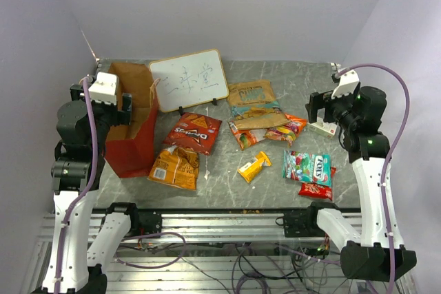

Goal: Place the snacks into the paper bag
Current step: Pick up the snack from the center of the board.

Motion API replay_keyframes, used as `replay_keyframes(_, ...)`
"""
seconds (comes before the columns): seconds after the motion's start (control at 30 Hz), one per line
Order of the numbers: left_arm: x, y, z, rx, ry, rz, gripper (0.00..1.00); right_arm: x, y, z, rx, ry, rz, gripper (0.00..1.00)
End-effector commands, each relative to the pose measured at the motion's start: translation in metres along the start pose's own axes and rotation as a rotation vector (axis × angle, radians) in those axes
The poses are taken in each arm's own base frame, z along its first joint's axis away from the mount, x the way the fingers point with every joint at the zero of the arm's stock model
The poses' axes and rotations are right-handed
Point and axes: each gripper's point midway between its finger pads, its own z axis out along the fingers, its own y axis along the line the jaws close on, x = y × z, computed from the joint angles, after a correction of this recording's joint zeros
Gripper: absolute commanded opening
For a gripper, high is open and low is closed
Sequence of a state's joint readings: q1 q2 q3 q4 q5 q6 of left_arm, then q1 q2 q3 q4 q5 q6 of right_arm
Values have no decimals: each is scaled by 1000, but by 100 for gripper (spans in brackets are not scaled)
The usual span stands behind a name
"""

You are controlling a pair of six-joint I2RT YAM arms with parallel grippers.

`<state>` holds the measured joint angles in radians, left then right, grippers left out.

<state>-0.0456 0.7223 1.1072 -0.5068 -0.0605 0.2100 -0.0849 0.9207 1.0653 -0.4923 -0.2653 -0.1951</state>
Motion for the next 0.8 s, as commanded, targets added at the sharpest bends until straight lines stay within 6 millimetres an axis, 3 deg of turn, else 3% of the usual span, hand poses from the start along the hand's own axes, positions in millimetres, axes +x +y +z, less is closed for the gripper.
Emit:
replay_keyframes(0.0,-8,0,-4,16,-25,15,93,-12,3,-2,-27,-30,-22,100)
replay_keyframes(0.5,-9,5,-10,-2,-27,-2,93,-15,6,4,-64,-33,-46,100)
replay_keyframes(0.63,-12,8,-11,-14,-31,0,93,-13,16,13,-135,-50,-58,100)
replay_keyframes(0.77,-15,6,-11,3,-32,18,93,-7,14,34,-129,-51,-10,100)
